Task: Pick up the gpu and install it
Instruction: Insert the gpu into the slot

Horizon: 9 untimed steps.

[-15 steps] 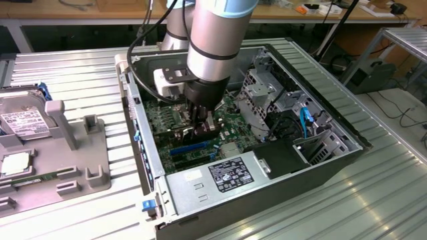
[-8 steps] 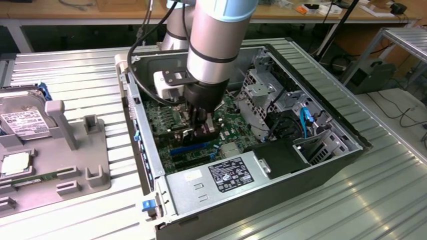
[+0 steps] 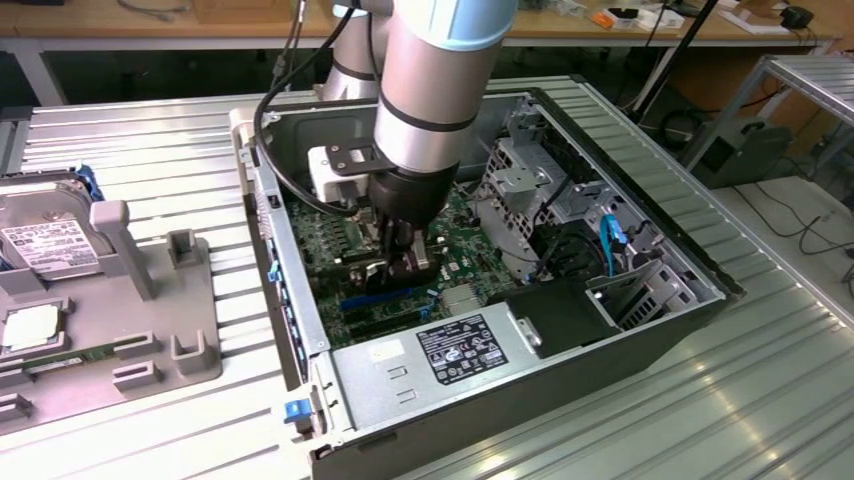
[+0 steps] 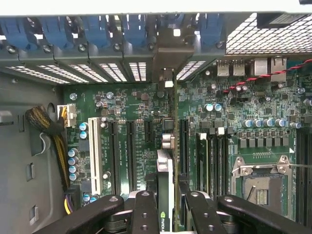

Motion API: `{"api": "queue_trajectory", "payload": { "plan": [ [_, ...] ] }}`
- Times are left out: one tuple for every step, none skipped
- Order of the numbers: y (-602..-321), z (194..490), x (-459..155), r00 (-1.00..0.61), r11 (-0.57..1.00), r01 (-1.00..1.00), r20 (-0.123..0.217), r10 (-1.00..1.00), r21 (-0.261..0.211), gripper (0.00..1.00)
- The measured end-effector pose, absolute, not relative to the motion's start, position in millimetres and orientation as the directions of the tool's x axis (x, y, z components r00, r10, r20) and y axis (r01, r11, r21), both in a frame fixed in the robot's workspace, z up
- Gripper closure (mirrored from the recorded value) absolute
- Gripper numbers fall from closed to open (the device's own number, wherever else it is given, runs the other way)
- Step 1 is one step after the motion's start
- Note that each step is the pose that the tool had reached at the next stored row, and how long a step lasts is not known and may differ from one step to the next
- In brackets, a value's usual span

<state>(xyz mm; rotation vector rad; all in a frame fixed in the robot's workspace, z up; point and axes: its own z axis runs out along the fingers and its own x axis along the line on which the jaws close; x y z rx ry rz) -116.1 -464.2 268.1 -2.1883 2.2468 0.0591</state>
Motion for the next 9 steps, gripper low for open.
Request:
{"api": "queue_trajectory", "payload": {
  "plan": [
    [-464.4, 268.0, -116.2, -0.027, 0.026, -0.999, -0.03, -0.999, 0.024, 0.73],
    [-464.4, 267.7, -116.2, -0.027, 0.026, -0.999, -0.03, -0.999, 0.024, 0.73],
    [-464.4, 267.1, -116.2, -0.027, 0.026, -0.999, -0.03, -0.999, 0.024, 0.73],
    [-464.5, 266.4, -116.2, -0.027, 0.026, -0.999, -0.03, -0.999, 0.024, 0.73],
    [-464.6, 265.4, -116.2, -0.027, 0.026, -0.999, -0.029, -0.999, 0.024, 0.73],
    [-464.6, 265.4, -116.2, -0.027, 0.026, -0.999, -0.029, -0.999, 0.024, 0.73],
    [-464.6, 265.3, -116.2, -0.027, 0.026, -0.999, -0.03, -0.999, 0.024, 0.73],
    [-464.6, 266.0, -116.2, -0.027, 0.026, -0.999, -0.029, -0.999, 0.025, 0.73],
    [-464.7, 266.2, -116.1, -0.027, 0.026, -0.999, -0.03, -0.999, 0.025, 0.73]
  ]
}}
